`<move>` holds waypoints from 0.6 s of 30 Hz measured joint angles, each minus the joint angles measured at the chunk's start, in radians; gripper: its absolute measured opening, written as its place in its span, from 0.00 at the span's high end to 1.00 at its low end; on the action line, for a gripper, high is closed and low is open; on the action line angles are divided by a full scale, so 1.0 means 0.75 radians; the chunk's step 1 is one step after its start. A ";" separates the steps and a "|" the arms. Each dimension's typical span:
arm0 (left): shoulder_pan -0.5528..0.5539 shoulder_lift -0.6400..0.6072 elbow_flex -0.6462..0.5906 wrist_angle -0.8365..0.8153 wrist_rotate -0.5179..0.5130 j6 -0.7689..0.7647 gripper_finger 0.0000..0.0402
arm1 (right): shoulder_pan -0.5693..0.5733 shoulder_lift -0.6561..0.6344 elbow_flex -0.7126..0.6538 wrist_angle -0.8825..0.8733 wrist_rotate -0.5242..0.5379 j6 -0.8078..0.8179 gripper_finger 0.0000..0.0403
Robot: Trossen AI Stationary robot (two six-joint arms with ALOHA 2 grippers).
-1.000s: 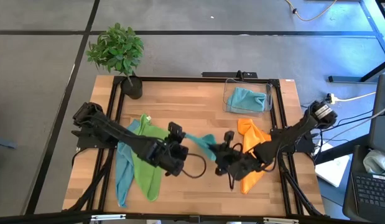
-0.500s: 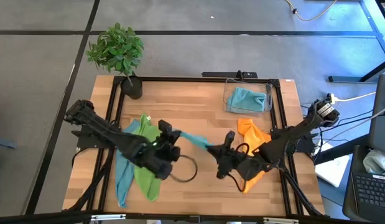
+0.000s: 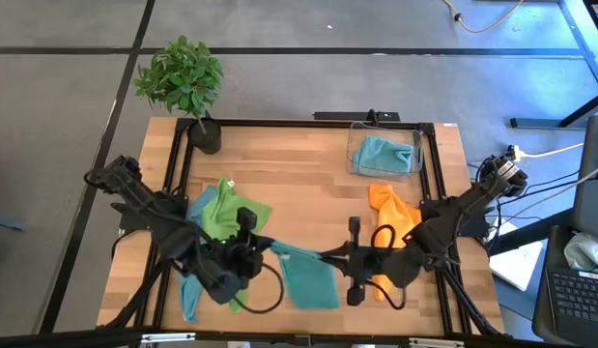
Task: Fold microfiber towels
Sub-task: Fold the blue Fold the blue microfiber towel
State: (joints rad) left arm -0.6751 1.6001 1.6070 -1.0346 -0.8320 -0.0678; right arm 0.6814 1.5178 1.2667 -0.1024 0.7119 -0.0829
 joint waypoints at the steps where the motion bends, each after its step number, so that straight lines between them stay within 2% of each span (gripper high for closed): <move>1: 0.021 0.001 -0.031 -0.002 0.014 -0.021 1.00 | -0.017 0.005 -0.022 -0.039 -0.001 0.051 0.97; 5: 0.125 0.003 -0.201 0.022 0.038 -0.091 1.00 | -0.105 0.037 -0.168 -0.098 -0.001 0.181 0.97; 9: 0.248 0.004 -0.435 0.201 0.045 -0.091 1.00 | -0.213 0.065 -0.346 -0.048 -0.001 0.240 0.97; 13: 0.372 0.004 -0.643 0.440 0.047 0.041 1.00 | -0.328 0.074 -0.519 0.137 -0.037 0.195 0.96; 18: 0.514 0.004 -0.762 0.629 0.052 0.172 1.00 | -0.456 0.074 -0.669 0.377 -0.140 0.066 0.96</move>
State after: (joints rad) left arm -0.2895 1.6032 1.0352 -0.5630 -0.7933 0.0614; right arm 0.3393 1.5734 0.7653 0.1804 0.6066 -0.0334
